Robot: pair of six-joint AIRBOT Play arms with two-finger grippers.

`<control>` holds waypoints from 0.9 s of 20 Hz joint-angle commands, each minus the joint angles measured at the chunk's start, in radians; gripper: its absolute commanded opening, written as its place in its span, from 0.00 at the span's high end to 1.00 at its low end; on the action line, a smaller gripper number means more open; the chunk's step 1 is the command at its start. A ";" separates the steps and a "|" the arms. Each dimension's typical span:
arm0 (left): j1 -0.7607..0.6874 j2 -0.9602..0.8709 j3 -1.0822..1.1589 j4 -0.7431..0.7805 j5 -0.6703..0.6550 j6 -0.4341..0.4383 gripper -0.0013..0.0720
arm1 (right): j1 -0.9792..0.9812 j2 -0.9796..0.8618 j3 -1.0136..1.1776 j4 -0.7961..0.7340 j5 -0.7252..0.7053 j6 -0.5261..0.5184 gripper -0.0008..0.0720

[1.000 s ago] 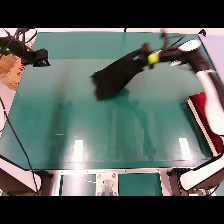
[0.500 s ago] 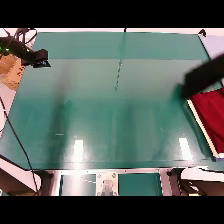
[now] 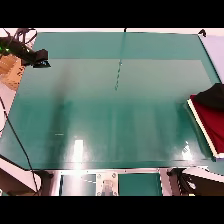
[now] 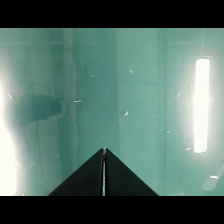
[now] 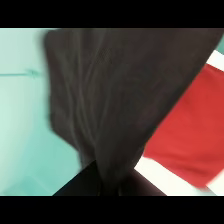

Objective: Fold the shirts.

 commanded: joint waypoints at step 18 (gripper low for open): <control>-0.009 0.013 -0.009 -0.069 -0.029 -0.053 0.95 | 0.173 0.034 -0.198 -0.081 -0.096 0.050 0.32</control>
